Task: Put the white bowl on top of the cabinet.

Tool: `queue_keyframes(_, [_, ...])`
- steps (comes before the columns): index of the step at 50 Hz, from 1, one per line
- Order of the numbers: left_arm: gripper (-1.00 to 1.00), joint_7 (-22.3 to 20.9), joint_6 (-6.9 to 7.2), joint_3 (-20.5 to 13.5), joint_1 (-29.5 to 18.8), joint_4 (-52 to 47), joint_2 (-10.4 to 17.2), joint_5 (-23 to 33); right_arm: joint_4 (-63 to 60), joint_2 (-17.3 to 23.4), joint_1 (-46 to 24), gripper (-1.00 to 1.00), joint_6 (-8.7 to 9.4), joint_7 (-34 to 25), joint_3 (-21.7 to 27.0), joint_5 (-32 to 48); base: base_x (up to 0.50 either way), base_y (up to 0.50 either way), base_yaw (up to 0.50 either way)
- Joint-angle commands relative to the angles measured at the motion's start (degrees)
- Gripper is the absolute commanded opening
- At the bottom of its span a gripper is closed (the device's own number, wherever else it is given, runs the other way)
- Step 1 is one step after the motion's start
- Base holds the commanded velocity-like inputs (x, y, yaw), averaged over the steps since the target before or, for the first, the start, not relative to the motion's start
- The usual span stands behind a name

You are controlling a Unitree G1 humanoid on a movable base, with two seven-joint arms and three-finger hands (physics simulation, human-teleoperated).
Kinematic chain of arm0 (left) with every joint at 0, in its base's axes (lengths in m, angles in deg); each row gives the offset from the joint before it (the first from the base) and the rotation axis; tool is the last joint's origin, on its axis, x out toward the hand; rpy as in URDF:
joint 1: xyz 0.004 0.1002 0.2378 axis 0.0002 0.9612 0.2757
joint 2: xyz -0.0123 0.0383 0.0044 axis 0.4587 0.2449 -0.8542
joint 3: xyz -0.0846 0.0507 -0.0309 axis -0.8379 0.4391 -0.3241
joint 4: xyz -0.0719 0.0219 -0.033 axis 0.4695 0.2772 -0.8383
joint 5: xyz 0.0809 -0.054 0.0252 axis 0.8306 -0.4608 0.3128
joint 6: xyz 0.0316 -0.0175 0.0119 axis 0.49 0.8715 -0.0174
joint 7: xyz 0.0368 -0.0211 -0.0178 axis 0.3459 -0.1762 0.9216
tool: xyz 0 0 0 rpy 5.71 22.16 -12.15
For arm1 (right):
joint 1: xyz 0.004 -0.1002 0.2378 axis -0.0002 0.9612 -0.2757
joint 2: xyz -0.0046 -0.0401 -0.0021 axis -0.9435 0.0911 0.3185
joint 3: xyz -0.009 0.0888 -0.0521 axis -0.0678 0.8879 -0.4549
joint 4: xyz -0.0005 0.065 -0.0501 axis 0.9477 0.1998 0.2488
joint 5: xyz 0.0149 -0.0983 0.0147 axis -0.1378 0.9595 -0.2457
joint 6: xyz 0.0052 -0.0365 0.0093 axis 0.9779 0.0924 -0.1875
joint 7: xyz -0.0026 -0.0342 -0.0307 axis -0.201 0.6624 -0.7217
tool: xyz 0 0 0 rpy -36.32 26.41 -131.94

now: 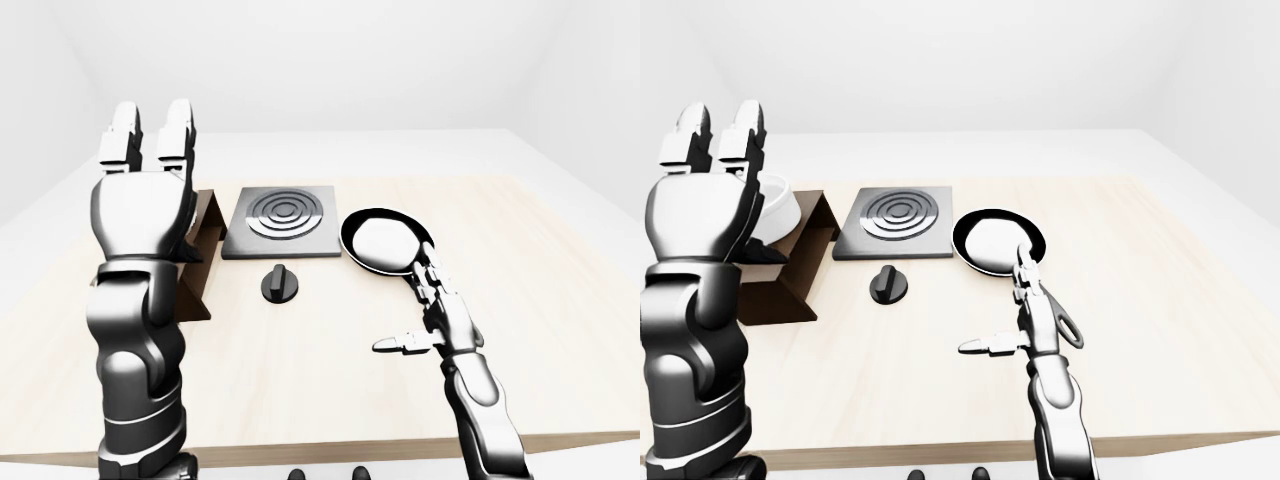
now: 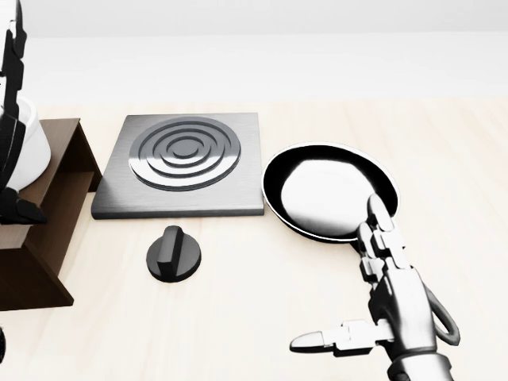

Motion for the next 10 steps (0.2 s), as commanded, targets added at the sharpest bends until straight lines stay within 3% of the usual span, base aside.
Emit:
queue_keyframes(1, [1.00,-2.92,0.00,2.87,4.93,-15.34,-7.66,5.33,0.03,0.06,-0.23,1.00,0.17,0.00,0.21,-0.17,0.00,0.00,0.00])
queue_keyframes(10, [1.00,-6.09,0.00,7.17,7.18,-27.63,-13.46,7.48,-0.31,0.08,-0.25,1.00,0.42,-0.08,0.46,-0.41,0.00,0.00,0.00])
